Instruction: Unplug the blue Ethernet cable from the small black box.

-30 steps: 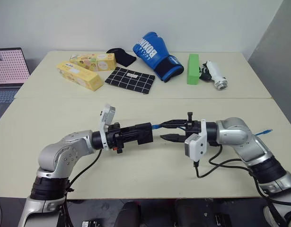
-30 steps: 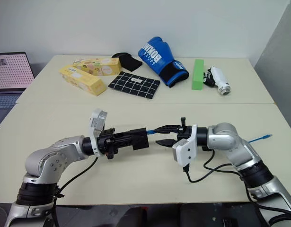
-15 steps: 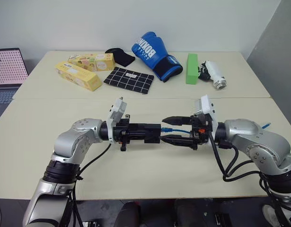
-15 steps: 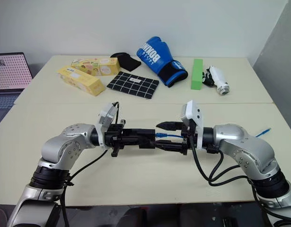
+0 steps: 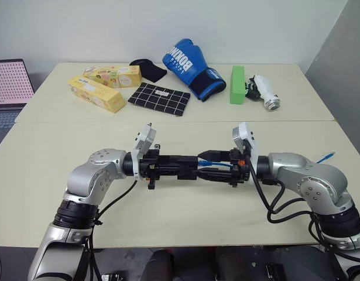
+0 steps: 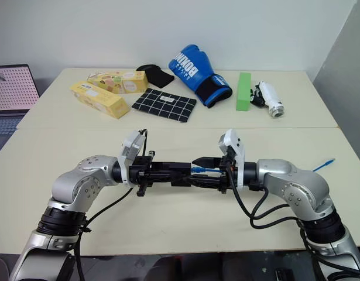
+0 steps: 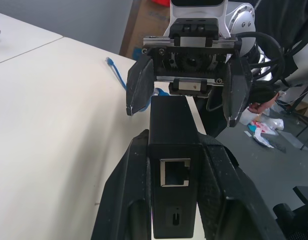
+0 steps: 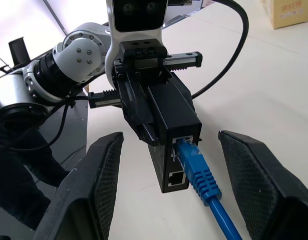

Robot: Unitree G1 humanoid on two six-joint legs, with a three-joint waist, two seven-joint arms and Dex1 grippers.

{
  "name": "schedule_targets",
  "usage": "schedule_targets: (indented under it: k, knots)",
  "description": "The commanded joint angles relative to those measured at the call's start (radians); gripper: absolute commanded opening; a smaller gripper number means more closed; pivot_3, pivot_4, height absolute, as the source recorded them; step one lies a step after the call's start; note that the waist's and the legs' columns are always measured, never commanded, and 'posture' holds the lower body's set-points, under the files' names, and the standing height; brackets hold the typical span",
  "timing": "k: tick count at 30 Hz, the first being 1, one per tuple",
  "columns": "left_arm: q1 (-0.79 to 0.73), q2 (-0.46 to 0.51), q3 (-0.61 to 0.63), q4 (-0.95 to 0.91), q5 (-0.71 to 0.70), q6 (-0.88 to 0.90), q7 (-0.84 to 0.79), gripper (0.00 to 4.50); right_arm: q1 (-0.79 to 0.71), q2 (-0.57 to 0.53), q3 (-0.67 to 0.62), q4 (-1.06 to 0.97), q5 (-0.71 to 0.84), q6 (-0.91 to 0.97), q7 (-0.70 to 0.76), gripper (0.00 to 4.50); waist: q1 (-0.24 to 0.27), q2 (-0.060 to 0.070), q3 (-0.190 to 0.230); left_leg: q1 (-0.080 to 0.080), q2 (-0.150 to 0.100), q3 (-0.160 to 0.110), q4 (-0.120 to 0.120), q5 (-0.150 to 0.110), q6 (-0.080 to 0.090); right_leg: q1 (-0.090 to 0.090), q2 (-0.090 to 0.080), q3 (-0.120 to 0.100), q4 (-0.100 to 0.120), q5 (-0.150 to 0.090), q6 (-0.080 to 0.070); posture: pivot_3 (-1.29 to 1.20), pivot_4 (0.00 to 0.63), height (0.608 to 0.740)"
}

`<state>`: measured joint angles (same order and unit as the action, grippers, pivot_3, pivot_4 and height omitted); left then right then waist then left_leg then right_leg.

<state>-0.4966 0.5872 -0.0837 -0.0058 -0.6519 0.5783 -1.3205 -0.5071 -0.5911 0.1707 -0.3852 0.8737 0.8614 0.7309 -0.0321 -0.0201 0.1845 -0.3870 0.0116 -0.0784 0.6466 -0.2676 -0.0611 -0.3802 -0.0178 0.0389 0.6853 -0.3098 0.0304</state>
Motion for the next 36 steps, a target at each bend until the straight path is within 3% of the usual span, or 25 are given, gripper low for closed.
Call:
schedule_targets:
  k: [1,9,14,36]
  knots:
    - [0.005,0.007,0.023,-0.039,-0.007,-0.008,0.0,0.79,-0.022,-0.002,-0.027,-0.006,-0.013,-0.003,0.027,2.72,0.0,0.0,0.0,0.0,0.0,0.0,0.0,0.0,0.0,0.0,0.0,0.0,0.0,0.0,0.0,0.0,0.15,0.74]
    - [0.007,0.001,0.031,-0.041,-0.016,-0.002,0.008,0.79,-0.021,-0.029,-0.009,0.004,-0.066,-0.022,0.094,0.86,0.0,0.0,0.0,0.0,0.0,0.0,0.0,0.0,0.0,0.0,0.0,0.0,0.0,0.0,0.0,0.0,0.15,0.74]
    - [0.007,0.001,0.032,-0.047,-0.024,0.008,0.004,0.79,-0.028,-0.032,-0.014,0.017,-0.083,-0.024,0.127,0.03,0.0,0.0,0.0,0.0,0.0,0.0,0.0,0.0,0.0,0.0,0.001,0.0,0.0,0.0,0.0,0.0,0.15,0.74]
    - [0.053,0.069,0.062,-0.063,0.002,0.001,-0.027,0.79,-0.015,-0.102,-0.044,0.058,-0.128,0.001,0.21,0.01,0.0,0.0,0.0,0.0,0.0,0.0,0.0,0.0,0.0,0.0,0.001,0.0,0.0,0.0,0.0,0.0,0.15,0.74]
